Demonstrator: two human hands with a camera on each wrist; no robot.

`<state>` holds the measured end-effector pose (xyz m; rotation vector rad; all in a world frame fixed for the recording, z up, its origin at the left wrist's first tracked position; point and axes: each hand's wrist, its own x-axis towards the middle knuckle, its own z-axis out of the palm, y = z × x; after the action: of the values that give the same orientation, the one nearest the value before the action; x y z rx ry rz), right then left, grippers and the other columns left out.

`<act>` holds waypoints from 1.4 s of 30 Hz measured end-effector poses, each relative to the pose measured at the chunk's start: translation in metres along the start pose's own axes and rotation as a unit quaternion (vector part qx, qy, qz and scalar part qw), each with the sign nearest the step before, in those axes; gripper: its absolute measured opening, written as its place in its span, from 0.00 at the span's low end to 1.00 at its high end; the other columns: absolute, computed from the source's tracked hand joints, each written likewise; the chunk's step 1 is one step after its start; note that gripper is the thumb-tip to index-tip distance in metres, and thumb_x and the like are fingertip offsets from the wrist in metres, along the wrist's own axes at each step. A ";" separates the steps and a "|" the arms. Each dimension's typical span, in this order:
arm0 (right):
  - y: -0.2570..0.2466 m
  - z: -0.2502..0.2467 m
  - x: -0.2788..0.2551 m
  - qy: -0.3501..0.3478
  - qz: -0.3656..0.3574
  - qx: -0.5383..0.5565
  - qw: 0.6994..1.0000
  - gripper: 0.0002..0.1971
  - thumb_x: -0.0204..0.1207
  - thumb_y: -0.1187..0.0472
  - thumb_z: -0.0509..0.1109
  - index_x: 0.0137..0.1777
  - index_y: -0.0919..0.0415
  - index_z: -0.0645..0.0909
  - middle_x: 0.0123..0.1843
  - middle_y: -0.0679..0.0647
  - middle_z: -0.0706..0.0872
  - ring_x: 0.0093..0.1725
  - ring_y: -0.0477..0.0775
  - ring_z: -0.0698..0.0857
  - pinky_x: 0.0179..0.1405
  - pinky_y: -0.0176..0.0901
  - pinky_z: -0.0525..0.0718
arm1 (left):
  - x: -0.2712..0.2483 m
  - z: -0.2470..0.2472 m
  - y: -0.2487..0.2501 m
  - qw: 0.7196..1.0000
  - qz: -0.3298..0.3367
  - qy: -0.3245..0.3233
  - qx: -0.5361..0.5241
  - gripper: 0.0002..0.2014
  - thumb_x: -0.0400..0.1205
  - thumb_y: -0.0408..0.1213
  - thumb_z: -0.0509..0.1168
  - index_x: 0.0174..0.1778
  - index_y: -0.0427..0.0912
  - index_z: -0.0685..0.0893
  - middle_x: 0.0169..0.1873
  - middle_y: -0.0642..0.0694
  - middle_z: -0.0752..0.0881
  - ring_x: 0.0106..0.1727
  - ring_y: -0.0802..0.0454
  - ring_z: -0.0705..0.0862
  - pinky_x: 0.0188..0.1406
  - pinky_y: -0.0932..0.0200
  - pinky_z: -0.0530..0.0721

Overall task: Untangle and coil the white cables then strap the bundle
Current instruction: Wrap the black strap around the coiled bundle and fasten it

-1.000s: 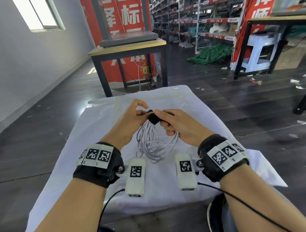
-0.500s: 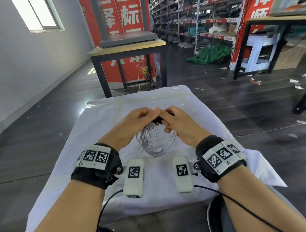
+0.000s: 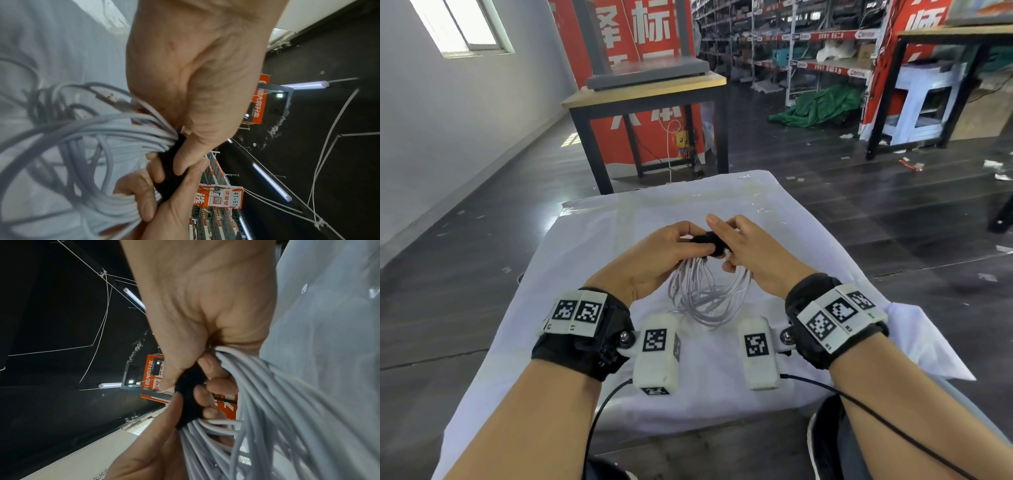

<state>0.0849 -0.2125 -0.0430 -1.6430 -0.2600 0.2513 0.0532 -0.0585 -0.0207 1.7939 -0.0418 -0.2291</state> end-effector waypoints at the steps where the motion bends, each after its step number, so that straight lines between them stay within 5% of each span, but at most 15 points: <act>1: 0.000 0.001 0.000 0.002 0.000 0.003 1.000 0.27 0.78 0.40 0.65 0.59 0.66 0.73 0.43 0.56 0.81 0.33 0.51 0.74 0.38 0.43 0.79 | 0.000 0.002 -0.001 0.999 0.004 -0.010 -0.030 0.09 0.82 0.28 0.65 0.57 0.39 0.80 0.46 0.36 0.89 0.45 0.51 0.84 0.51 0.60 0.80; 8: 0.001 -0.001 0.002 -0.055 0.010 0.079 0.995 0.23 0.81 0.47 0.65 0.59 0.69 0.81 0.35 0.53 0.78 0.32 0.47 0.76 0.47 0.49 0.74 | 0.002 0.007 0.002 0.983 0.016 0.029 -0.178 0.13 0.85 0.30 0.62 0.66 0.38 0.79 0.35 0.43 0.83 0.34 0.54 0.82 0.38 0.63 0.86; 13: -0.001 -0.002 0.002 -0.021 0.010 0.234 0.972 0.11 0.82 0.58 0.65 0.55 0.67 0.79 0.27 0.50 0.66 0.23 0.44 0.69 0.29 0.38 0.78 | 0.002 0.007 -0.001 0.987 -0.012 0.001 -0.162 0.14 0.83 0.34 0.65 0.65 0.37 0.78 0.35 0.43 0.87 0.38 0.50 0.87 0.50 0.54 0.84; 16: 0.002 0.000 0.004 -0.008 0.026 0.246 0.969 0.06 0.80 0.59 0.69 0.47 0.62 0.82 0.28 0.50 0.76 0.28 0.47 0.76 0.37 0.40 0.77 | 0.006 0.010 0.000 0.988 0.011 0.081 -0.133 0.11 0.85 0.34 0.63 0.62 0.39 0.81 0.30 0.47 0.85 0.36 0.53 0.83 0.46 0.56 0.82; 20: 0.000 0.003 0.005 -0.064 0.064 0.261 0.961 0.09 0.82 0.62 0.66 0.44 0.67 0.83 0.38 0.57 0.87 0.38 0.53 0.85 0.45 0.41 0.83 | 0.009 0.012 0.001 0.956 0.042 0.188 -0.222 0.03 0.85 0.35 0.63 0.50 0.43 0.82 0.31 0.47 0.83 0.36 0.51 0.84 0.43 0.54 0.85; 24: -0.011 0.002 0.006 -0.039 0.103 0.381 0.918 0.12 0.86 0.59 0.59 0.45 0.65 0.78 0.24 0.49 0.77 0.30 0.48 0.81 0.41 0.40 0.82 | 0.010 0.008 0.002 0.932 0.057 0.177 -0.310 0.08 0.85 0.32 0.62 0.58 0.34 0.81 0.24 0.48 0.77 0.25 0.56 0.77 0.33 0.59 0.86; 29: -0.017 -0.003 0.001 -0.036 0.132 0.470 0.872 0.12 0.86 0.59 0.58 0.41 0.63 0.71 0.19 0.47 0.62 0.16 0.43 0.64 0.28 0.35 0.78 | 0.011 0.011 0.003 0.914 0.038 0.116 -0.387 0.06 0.86 0.29 0.60 0.55 0.32 0.79 0.18 0.50 0.67 0.19 0.57 0.69 0.27 0.60 0.83; 32: -0.018 -0.002 -0.002 -0.051 0.126 0.404 0.904 0.16 0.84 0.56 0.60 0.35 0.61 0.71 0.17 0.46 0.59 0.15 0.43 0.57 0.16 0.32 0.68 | 0.010 0.011 0.003 0.911 -0.007 0.062 -0.407 0.03 0.85 0.28 0.58 0.48 0.36 0.76 0.17 0.53 0.62 0.15 0.60 0.63 0.17 0.66 0.72; 37: -0.010 0.008 -0.003 -0.090 0.102 0.233 0.963 0.14 0.82 0.61 0.65 0.34 0.62 0.73 0.18 0.47 0.57 0.16 0.44 0.57 0.17 0.33 0.68 | 0.010 0.003 -0.002 0.942 -0.080 0.024 -0.325 0.12 0.84 0.26 0.56 0.35 0.41 0.70 0.15 0.54 0.61 0.13 0.61 0.60 0.11 0.68 0.63; 42: -0.005 0.003 0.001 -0.090 0.057 0.145 0.984 0.08 0.79 0.58 0.70 0.50 0.62 0.76 0.32 0.54 0.76 0.28 0.47 0.78 0.34 0.38 0.81 | 0.012 -0.001 -0.006 0.928 -0.070 0.100 -0.352 0.12 0.85 0.28 0.61 0.35 0.41 0.73 0.17 0.53 0.63 0.14 0.60 0.61 0.15 0.68 0.66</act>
<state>0.0847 -0.2088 -0.0382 -1.3485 -0.2528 0.5040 0.0647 -0.0579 -0.0274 1.0911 0.2834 -0.1357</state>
